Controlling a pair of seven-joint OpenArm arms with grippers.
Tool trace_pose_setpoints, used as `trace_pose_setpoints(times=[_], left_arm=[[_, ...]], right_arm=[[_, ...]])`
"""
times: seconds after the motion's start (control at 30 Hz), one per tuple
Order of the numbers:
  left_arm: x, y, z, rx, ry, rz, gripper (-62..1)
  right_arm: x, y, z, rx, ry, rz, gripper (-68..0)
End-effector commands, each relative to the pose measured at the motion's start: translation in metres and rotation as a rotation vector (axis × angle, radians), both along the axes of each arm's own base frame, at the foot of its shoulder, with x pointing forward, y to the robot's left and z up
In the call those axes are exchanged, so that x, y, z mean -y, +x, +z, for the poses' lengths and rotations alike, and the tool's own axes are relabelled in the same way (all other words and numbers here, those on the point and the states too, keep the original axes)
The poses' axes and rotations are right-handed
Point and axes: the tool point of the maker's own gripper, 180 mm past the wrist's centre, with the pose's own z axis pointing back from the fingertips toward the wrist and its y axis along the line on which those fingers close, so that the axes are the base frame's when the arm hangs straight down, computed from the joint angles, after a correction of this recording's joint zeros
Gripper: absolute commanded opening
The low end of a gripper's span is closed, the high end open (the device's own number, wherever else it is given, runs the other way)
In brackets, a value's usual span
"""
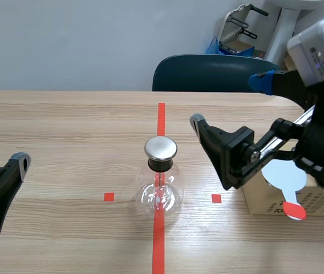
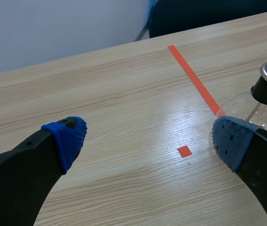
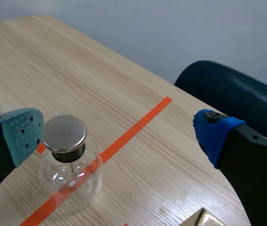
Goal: Do the electroscope experiment
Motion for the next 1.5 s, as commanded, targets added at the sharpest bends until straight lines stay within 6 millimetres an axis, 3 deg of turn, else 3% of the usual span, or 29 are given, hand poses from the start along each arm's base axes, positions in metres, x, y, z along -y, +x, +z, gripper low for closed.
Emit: trace_pose_setpoints(times=[0.0, 1.47], left_arm=[[0.0067, 0.0011, 0.0084, 0.022, -0.018, -0.014, -3.5], [0.0059, 0.0043, 0.0073, 0.013, -0.011, -0.009, -3.5]], right_arm=[[0.0007, 0.0013, 0.0111, 0.036, 0.007, 0.005, 0.4], [0.0022, 0.0019, 0.0019, -0.004, -0.025, -0.003, 0.4]])
